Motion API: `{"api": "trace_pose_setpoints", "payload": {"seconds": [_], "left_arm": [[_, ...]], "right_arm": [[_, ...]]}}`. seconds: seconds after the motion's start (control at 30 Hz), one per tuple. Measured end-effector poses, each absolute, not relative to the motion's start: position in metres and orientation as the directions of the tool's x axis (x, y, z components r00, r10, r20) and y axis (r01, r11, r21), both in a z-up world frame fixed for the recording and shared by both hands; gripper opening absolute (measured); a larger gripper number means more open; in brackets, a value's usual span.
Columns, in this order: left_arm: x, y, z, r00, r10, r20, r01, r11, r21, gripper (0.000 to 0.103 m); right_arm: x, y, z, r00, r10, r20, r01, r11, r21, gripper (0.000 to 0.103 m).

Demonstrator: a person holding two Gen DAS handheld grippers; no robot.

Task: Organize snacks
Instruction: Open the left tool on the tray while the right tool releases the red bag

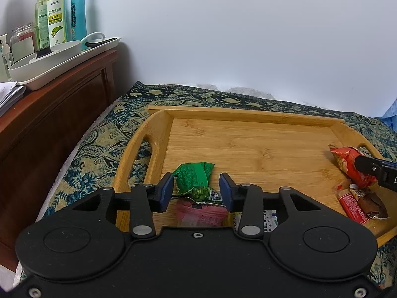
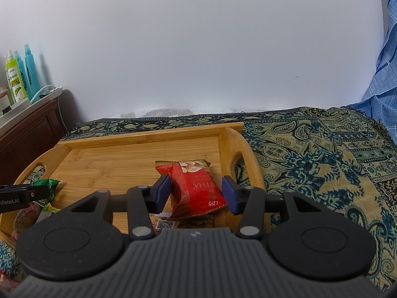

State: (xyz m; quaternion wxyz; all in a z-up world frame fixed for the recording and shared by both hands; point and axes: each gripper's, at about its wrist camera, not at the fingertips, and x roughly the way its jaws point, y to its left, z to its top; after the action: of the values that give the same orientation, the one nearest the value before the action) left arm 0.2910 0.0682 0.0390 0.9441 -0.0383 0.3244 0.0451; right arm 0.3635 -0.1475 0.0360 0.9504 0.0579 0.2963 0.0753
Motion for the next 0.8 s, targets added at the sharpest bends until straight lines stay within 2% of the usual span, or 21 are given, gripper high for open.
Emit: {"api": "trace_pose_setpoints", "payload": {"seconds": [0.3, 0.4, 0.8], "left_arm": [[0.286, 0.067, 0.044, 0.799, 0.057, -0.598, -0.101, 0.994, -0.04, 0.053], [0.282, 0.068, 0.048, 0.807, 0.06, -0.587, -0.101, 0.994, -0.038, 0.061], [0.255, 0.06, 0.068, 0.838, 0.03, -0.545, -0.065, 0.997, -0.045, 0.081]], "right_arm": [[0.361, -0.149, 0.041, 0.822, 0.184, -0.539, -0.112, 0.98, 0.163, 0.068], [0.359, -0.15, 0.044, 0.827, 0.187, -0.53, -0.111, 0.979, 0.172, 0.071], [0.335, -0.149, 0.066, 0.865, 0.191, -0.465, -0.123, 0.977, 0.173, 0.087]]}}
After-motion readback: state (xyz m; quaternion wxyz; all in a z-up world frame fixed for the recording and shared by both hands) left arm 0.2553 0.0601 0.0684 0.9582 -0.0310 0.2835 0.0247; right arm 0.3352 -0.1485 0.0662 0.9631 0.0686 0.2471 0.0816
